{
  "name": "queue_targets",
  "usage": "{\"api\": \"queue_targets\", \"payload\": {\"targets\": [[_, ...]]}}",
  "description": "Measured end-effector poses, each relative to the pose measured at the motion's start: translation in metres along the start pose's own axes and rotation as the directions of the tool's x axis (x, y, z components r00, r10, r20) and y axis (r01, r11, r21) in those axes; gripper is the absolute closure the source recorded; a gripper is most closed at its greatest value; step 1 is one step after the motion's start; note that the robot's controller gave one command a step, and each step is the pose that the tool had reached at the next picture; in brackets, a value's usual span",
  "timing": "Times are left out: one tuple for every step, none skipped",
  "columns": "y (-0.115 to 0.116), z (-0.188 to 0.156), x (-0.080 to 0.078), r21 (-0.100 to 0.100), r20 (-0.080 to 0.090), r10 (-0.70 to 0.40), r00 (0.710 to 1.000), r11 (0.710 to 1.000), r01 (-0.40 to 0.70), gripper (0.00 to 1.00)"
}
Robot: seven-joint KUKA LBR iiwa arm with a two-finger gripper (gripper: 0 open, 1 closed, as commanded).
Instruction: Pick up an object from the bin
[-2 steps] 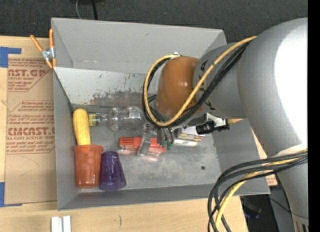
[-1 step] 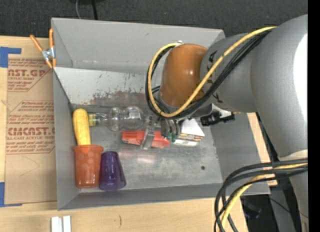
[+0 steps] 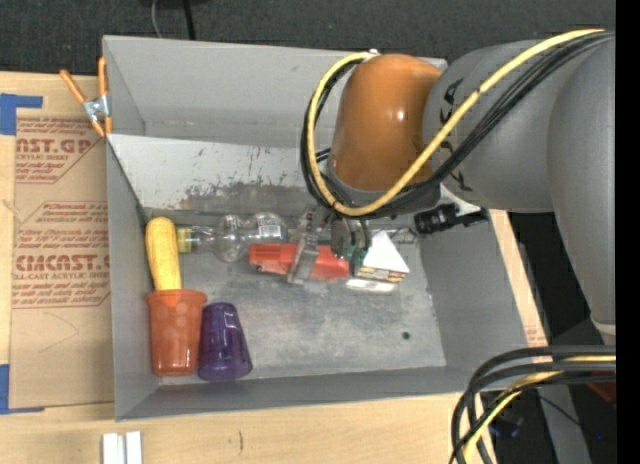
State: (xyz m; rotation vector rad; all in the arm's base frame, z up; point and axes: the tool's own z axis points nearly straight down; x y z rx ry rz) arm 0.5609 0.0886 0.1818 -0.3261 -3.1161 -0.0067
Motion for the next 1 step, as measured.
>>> {"api": "queue_targets", "payload": {"targets": [[0.0015, -0.015, 0.001, 0.0, 0.0, 0.004, 1.0, 1.0, -0.004, 1.0]]}}
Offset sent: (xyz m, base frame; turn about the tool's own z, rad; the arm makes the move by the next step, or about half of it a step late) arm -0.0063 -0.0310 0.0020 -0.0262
